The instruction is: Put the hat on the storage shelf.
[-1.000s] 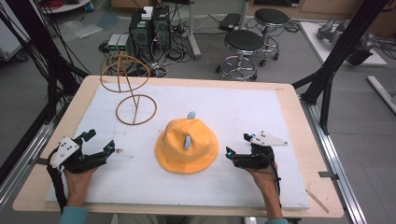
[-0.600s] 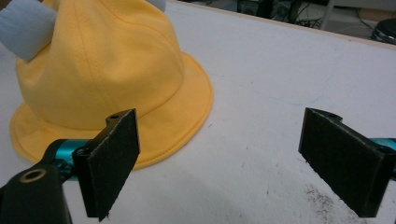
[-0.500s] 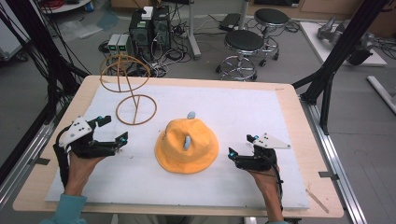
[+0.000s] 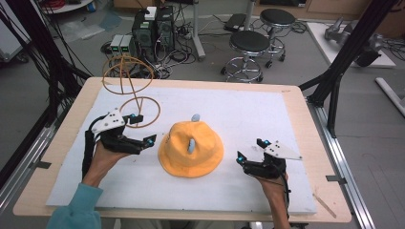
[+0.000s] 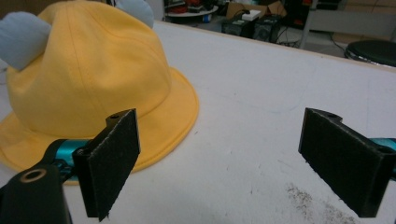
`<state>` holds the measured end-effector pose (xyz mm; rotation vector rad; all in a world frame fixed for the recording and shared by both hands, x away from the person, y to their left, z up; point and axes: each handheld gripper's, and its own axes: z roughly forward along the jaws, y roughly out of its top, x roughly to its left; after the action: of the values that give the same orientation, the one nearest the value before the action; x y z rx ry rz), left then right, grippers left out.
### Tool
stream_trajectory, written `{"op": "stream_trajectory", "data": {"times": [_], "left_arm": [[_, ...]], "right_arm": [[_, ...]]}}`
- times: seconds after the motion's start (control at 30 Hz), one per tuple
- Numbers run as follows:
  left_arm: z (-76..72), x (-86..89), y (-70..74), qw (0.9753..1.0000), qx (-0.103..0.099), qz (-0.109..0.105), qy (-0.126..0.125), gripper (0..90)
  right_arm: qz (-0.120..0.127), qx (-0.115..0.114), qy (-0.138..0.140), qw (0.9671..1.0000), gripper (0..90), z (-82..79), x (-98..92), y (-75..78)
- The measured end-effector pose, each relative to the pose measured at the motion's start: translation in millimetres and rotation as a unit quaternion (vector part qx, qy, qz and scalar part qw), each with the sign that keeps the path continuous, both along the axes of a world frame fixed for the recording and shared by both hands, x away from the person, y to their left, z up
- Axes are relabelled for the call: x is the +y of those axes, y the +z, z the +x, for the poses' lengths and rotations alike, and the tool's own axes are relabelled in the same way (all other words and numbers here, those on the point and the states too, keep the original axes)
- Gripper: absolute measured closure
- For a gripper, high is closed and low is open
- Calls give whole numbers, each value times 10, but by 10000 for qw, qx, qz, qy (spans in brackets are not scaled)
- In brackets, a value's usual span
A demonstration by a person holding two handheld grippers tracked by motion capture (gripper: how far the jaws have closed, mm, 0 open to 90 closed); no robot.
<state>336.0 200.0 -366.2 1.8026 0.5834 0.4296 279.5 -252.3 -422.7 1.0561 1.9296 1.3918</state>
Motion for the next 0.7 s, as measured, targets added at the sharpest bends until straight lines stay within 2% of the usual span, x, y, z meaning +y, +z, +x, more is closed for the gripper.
{"op": "stream_trajectory", "data": {"times": [0.07, 0.1, 0.17, 0.23, 0.37, 0.5, 0.63, 0.7], "left_arm": [[56, -69, -6, 9998, 66, 21, -166, 112], [56, -69, -6, 9998, 66, 21, -166, 112], [122, -174, -20, 9991, 150, 224, -313, 112], [157, -245, -31, 9983, 205, 368, -401, 112], [209, -362, -23, 9969, 216, 535, -531, 113], [244, -452, -35, 9957, 270, 661, -594, 114], [267, -517, -39, 9953, 295, 705, -602, 131], [271, -539, -39, 9946, 295, 762, -634, 159]], "right_arm": [[19, -45, -28, 10000, 114, -12, -6, -4], [27, -100, -34, 9999, 114, -17, -13, -4], [61, -159, -41, 9998, 115, -37, -20, 1], [202, -377, -77, 9991, 115, -67, -42, -41], [120, -130, -171, 9997, 114, -84, -80, -158], [135, -344, -158, 9992, 115, -110, -65, -127], [156, -344, -175, 9991, 114, -107, -78, -144], [166, -426, -171, 9988, 114, -111, -80, -138]]}}
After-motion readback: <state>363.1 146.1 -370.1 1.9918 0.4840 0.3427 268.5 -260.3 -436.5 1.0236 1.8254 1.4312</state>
